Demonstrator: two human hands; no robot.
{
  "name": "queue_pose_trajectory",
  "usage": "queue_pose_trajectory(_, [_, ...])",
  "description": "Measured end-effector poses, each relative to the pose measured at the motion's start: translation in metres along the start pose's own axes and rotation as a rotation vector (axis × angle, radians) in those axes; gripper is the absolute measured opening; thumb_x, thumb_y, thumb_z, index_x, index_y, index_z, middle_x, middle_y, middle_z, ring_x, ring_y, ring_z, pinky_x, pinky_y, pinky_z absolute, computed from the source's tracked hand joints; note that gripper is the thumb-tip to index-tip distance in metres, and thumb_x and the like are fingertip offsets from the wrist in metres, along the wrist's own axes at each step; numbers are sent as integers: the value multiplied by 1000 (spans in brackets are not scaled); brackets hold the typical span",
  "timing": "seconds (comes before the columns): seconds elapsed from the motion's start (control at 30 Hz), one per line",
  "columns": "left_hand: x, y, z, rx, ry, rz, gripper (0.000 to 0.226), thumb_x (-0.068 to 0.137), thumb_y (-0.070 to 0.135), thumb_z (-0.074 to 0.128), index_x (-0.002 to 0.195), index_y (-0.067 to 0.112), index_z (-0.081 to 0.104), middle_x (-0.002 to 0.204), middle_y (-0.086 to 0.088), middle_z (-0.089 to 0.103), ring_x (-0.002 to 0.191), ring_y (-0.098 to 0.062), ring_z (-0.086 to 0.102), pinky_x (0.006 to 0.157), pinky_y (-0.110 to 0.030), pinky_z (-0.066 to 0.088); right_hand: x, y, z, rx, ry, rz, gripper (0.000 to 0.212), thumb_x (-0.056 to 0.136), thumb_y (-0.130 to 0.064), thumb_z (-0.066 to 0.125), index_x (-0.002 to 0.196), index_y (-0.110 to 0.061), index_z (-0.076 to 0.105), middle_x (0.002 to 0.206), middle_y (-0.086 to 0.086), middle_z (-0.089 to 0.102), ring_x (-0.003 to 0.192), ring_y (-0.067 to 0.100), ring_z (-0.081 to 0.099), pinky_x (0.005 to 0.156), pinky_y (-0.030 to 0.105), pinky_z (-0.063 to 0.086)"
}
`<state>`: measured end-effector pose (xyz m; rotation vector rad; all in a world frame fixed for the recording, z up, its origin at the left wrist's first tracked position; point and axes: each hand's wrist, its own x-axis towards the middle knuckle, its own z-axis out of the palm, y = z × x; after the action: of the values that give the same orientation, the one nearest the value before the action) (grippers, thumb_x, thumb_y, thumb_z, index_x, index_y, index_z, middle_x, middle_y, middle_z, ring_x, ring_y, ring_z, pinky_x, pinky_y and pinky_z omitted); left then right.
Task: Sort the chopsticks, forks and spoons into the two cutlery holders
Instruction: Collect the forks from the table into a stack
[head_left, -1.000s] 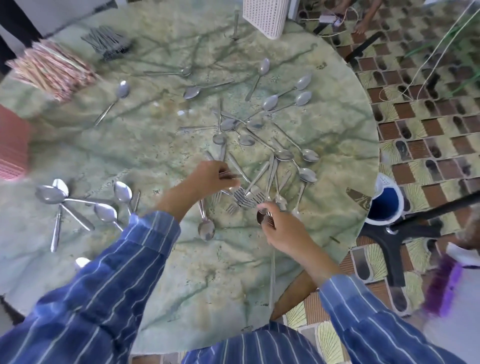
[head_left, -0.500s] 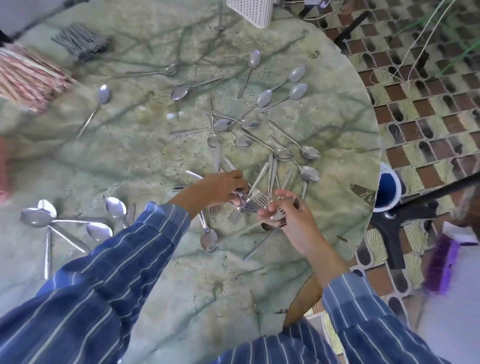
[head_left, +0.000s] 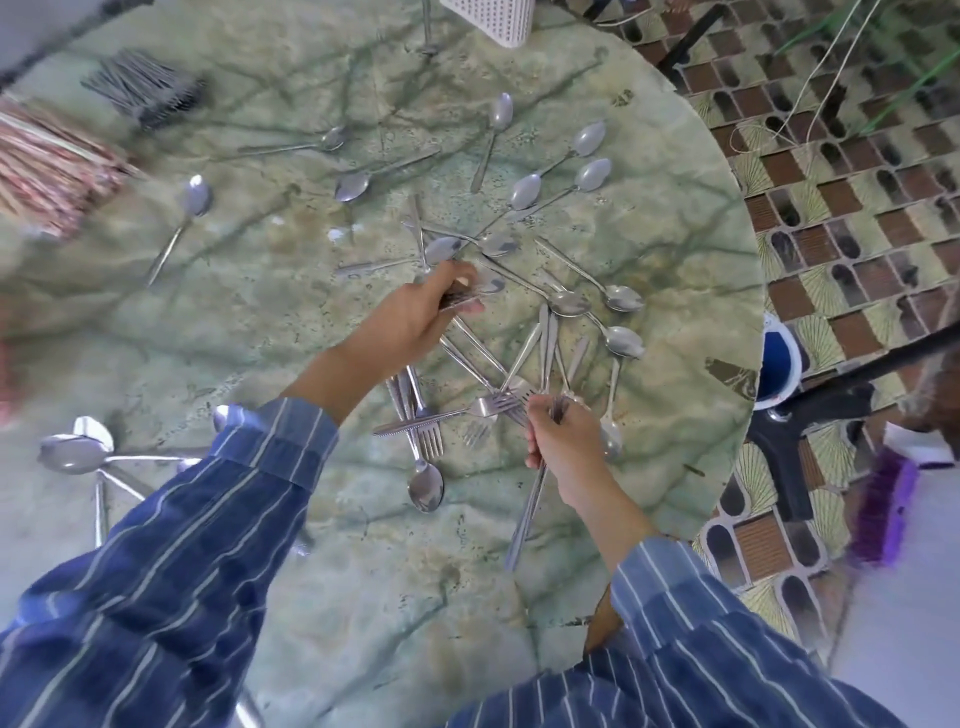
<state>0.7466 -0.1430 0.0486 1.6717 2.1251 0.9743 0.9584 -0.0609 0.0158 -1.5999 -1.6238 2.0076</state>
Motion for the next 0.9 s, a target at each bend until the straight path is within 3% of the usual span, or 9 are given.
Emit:
queue_pose_trajectory(0.07, [-3, 3, -9, -111, 96, -49, 33, 101, 25, 35, 128, 8, 43, 98, -1, 67, 91, -18, 68, 84, -34, 56, 4, -1, 10, -85, -17, -48, 18, 94, -19, 59, 101, -4, 54, 70, 11, 49, 47, 13, 44, 37, 21, 38])
queue_pose_trajectory(0.13, [-5, 9, -16, -232, 226, -117, 31, 102, 29, 35, 126, 12, 47, 88, 6, 64, 89, -17, 69, 85, -36, 56, 8, -4, 19, -171, -19, -85, 24, 92, -21, 63, 105, -8, 49, 70, 9, 51, 43, 13, 44, 34, 19, 37])
queue_pose_trajectory(0.2, [-6, 13, -23, -302, 358, -178, 21, 103, 28, 36, 117, 20, 49, 75, 18, 58, 74, -14, 68, 70, -36, 56, 12, -8, 26, -244, 2, -94, 25, 91, -23, 64, 105, -10, 47, 68, 4, 53, 39, 13, 46, 32, 20, 38])
queue_pose_trajectory(0.27, [-7, 19, -33, -378, 494, -256, 9, 101, 30, 41, 104, 29, 50, 63, 12, 50, 54, -15, 56, 53, -38, 49, 17, -10, 31, -320, 16, -92, 22, 92, -22, 62, 104, -7, 51, 68, 4, 55, 36, 13, 48, 33, 22, 43])
queue_pose_trajectory(0.37, [-7, 25, -49, -318, 569, -361, 16, 95, 35, 57, 83, 29, 49, 60, 1, 44, 49, -13, 41, 46, -34, 39, 21, -11, 32, -376, -9, -93, 18, 92, -22, 62, 94, -5, 55, 66, 5, 56, 36, 14, 49, 36, 25, 43])
queue_pose_trajectory(0.5, [-17, 10, -45, -105, 124, -412, 24, 82, 34, 74, 81, 12, 63, 60, 4, 54, 45, -1, 41, 46, -13, 35, 13, -19, 15, -174, -133, -81, 14, 86, -19, 67, 79, -11, 58, 59, 0, 47, 44, 12, 38, 40, 22, 30])
queue_pose_trajectory(0.63, [-33, -10, -14, 128, -284, -375, 23, 81, 36, 73, 94, 17, 71, 80, 7, 65, 69, -6, 57, 65, -22, 45, -6, -47, -15, 56, -169, -171, 9, 91, -9, 60, 92, -2, 55, 86, 7, 70, 43, 12, 38, 36, 19, 30])
queue_pose_trajectory(0.8, [-46, -23, 16, 364, -608, -219, 34, 85, 37, 68, 118, 31, 63, 119, 15, 59, 106, -12, 59, 80, -29, 50, -6, -79, -60, 166, 29, -326, 9, 92, -20, 63, 93, -12, 58, 66, -3, 65, 47, 12, 43, 40, 23, 37])
queue_pose_trajectory(0.9, [-46, -22, 22, 538, -698, -106, 36, 88, 42, 62, 123, 35, 57, 130, 16, 47, 106, -15, 59, 71, -28, 50, 6, -89, -73, 262, 69, -297, 41, 89, -30, 68, 108, 6, 62, 82, 18, 63, 48, 11, 46, 45, 26, 40])
